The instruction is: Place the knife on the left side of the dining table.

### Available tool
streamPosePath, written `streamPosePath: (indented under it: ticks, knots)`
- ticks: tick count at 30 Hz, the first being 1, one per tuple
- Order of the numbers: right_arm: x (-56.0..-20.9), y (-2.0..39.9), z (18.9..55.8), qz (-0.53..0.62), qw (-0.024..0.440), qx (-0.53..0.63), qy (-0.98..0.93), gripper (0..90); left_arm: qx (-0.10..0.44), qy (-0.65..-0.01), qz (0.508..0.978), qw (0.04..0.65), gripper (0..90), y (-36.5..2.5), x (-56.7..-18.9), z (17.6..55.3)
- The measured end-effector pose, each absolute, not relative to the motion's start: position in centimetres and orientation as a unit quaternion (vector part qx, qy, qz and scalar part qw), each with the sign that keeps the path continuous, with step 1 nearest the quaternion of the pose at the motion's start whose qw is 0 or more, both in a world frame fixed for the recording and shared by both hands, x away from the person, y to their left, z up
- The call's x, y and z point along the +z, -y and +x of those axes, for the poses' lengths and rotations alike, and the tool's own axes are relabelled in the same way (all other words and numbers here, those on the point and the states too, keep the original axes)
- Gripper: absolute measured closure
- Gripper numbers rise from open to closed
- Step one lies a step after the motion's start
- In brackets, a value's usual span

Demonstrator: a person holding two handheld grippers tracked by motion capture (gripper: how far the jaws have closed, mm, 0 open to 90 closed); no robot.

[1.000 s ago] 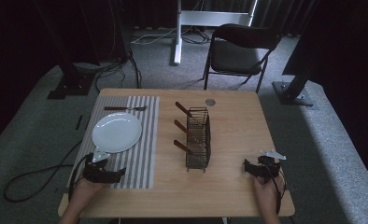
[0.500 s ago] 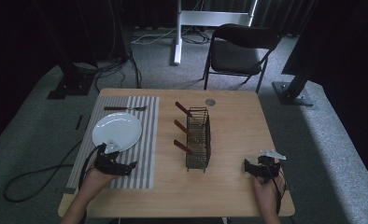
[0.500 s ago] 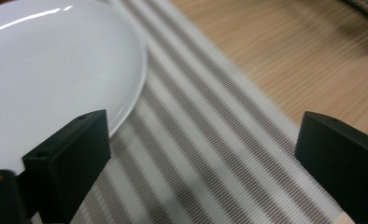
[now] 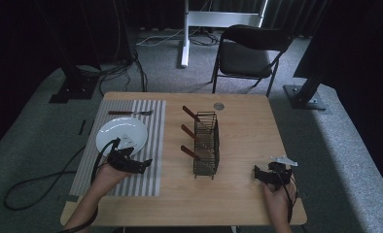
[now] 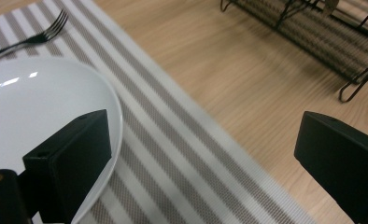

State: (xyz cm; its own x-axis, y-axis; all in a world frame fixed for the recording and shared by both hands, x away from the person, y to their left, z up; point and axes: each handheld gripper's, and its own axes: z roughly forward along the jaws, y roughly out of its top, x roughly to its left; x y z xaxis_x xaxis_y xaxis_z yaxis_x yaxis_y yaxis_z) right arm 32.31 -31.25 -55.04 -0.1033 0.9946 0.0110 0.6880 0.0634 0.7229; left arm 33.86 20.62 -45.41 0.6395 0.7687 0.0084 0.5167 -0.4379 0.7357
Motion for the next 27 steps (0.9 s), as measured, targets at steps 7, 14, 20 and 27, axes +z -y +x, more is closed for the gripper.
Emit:
streamPosePath:
  ticks: [7,14,20,27]
  knots:
    - [-55.0,31.3,32.3,0.617,0.26,0.295,-0.681,11.4,0.177,-0.373,0.831,0.372,4.0,-19.2,-43.9,35.3]
    - [-55.0,31.3,32.3,0.617,0.26,0.295,-0.681,11.4,0.161,-0.358,0.836,0.383,4.1,-17.7,-43.0,36.7]
    - [-55.0,31.3,32.3,0.617,0.259,0.295,-0.681,11.4,0.155,-0.344,0.844,0.382,4.1,-16.4,-42.7,37.4]
    - [-55.1,31.3,32.3,0.617,0.26,0.295,-0.682,11.4,0.145,-0.336,0.839,0.403,5.2,-15.1,-41.1,38.7]
